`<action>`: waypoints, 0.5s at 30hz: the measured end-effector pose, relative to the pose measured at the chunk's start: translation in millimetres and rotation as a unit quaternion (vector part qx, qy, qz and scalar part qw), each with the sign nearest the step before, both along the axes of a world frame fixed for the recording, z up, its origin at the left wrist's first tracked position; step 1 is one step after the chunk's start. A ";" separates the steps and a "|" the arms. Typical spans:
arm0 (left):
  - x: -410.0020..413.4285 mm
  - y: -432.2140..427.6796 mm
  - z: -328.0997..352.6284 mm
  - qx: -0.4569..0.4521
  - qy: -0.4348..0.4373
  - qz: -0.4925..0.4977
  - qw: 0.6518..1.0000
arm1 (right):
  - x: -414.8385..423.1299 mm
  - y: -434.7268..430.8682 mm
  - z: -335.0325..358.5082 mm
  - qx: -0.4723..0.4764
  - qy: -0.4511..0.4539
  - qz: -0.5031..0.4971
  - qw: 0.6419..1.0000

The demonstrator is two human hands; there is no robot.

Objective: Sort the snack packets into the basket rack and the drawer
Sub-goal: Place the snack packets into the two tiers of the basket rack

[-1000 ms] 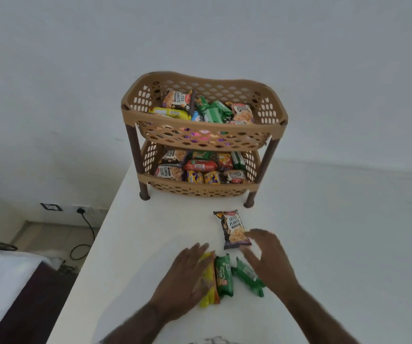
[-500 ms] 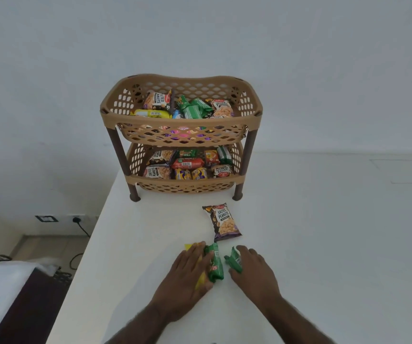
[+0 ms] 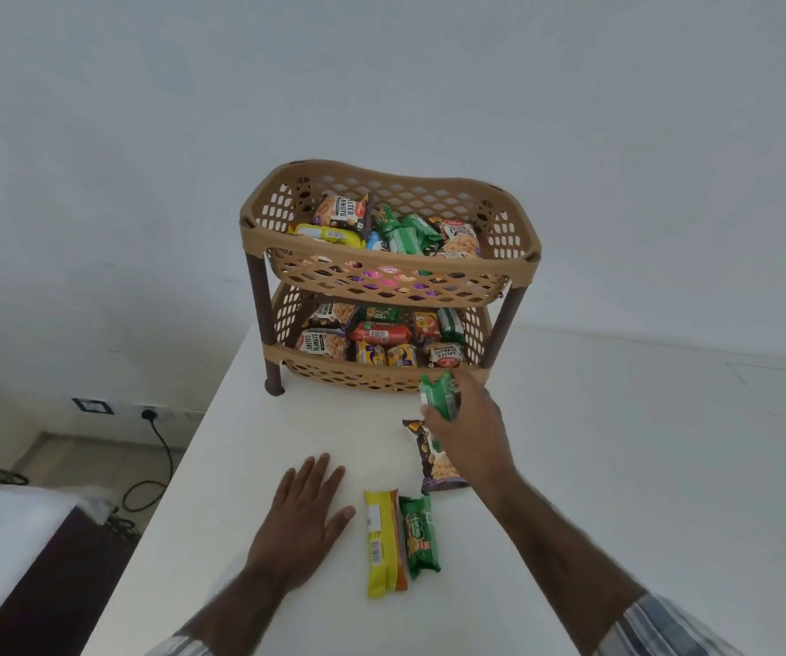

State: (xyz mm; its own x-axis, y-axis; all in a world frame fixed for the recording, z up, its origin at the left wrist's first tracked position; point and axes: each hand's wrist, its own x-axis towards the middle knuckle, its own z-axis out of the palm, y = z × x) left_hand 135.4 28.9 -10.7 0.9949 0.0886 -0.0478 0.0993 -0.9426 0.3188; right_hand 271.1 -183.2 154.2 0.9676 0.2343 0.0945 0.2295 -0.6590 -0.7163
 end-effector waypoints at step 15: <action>5.9 7.7 -5.8 0.012 -0.010 -0.012 1.000 | 172.4 86.3 5.7 -0.056 0.053 0.075 0.994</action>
State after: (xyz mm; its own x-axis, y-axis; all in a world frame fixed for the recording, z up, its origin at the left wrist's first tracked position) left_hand 141.2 36.7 -16.5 0.9976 0.0647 -0.0254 0.0693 -0.9519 0.2985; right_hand 443.5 -96.9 159.8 0.9240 0.3803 -0.0401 0.2593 -0.7002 -0.6652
